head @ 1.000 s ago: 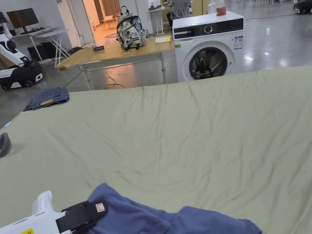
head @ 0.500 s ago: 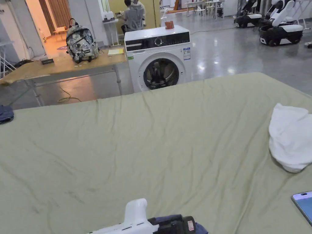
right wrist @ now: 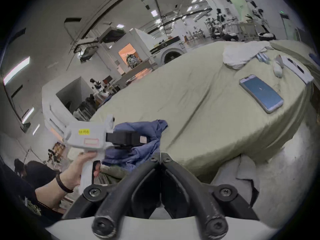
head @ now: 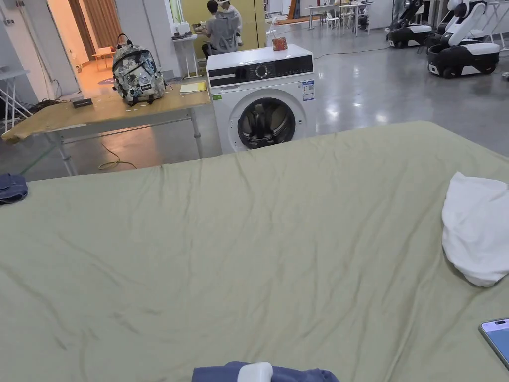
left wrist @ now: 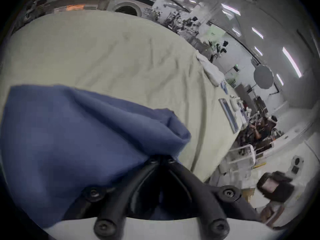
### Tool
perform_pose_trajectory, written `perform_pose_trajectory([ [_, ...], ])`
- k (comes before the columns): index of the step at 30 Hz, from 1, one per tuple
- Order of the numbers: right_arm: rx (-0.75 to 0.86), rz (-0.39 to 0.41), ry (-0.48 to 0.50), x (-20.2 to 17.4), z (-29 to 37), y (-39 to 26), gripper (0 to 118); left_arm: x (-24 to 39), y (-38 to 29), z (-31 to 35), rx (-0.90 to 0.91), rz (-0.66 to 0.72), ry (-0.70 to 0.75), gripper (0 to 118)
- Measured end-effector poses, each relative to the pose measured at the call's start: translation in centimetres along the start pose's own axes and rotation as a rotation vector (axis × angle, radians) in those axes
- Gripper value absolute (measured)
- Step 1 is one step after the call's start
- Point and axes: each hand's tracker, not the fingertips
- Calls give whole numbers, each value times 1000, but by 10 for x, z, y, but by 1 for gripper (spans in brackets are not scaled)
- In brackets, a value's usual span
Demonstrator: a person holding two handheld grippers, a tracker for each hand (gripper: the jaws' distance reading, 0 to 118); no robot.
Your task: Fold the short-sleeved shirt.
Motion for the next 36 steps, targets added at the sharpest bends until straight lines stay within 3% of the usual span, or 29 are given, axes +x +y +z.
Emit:
perform_pose_trajectory([
  [3, -54, 42, 81, -10, -41, 16, 0, 3, 7, 37, 96, -55, 24, 6],
  [4, -66, 64, 89, -16, -56, 22, 0, 2, 7, 51, 126, -61, 6, 16],
  [5, -84, 91, 93, -23, -73, 29, 0, -2, 7, 67, 158, -58, -12, 38],
  [7, -152, 137, 102, -35, -108, 44, 0, -16, 4, 96, 203, -38, -35, 66],
  [9, -263, 194, 80, -45, -148, 53, 0, -36, -3, 123, 243, 4, -23, 76],
  [10, -341, 232, 33, -45, -168, 53, 0, -47, -7, 132, 256, 29, -11, 76],
  [11, -466, 291, -80, -47, -196, 49, 0, -63, -9, 139, 269, 69, 6, 76],
  [12, -630, 416, -151, -45, -225, 37, 0, -78, -13, 146, 268, 120, 15, 76],
  [13, -571, 453, -74, -43, -230, 35, 0, -89, -18, 149, 253, 163, -17, 76],
  [15, -541, 284, -71, -41, -215, 49, 0, -113, -27, 151, 282, 244, -55, 76],
  [16, -517, 274, -66, -42, -210, 50, 0, -122, -30, 151, 293, 279, -70, 76],
  [19, -483, 349, -72, -34, -213, 36, 0, -142, -32, 134, 307, 375, -129, 77],
  [22, -448, 293, -61, -25, -209, 36, 0, -152, -26, 104, 234, 367, -141, 77],
  [25, -462, 302, -65, -22, -216, 34, 0, -144, -25, 75, 158, 397, -147, 74],
  [27, -467, 301, -71, -30, -210, 37, 0, -131, -25, 70, 166, 441, -251, 44],
  [28, -468, 307, -74, -31, -210, 36, 0, -126, -23, 66, 144, 431, -234, 27],
  [30, -466, 323, -80, -30, -212, 35, 0, -120, -25, 61, 162, 358, -127, 24],
  [34, -429, 337, -52, -31, -198, 38, 0, -130, -30, 83, 240, 473, -244, 23],
  [36, -333, 253, 18, -29, -181, 43, 0, -128, -30, 119, 321, 450, -232, 21],
])
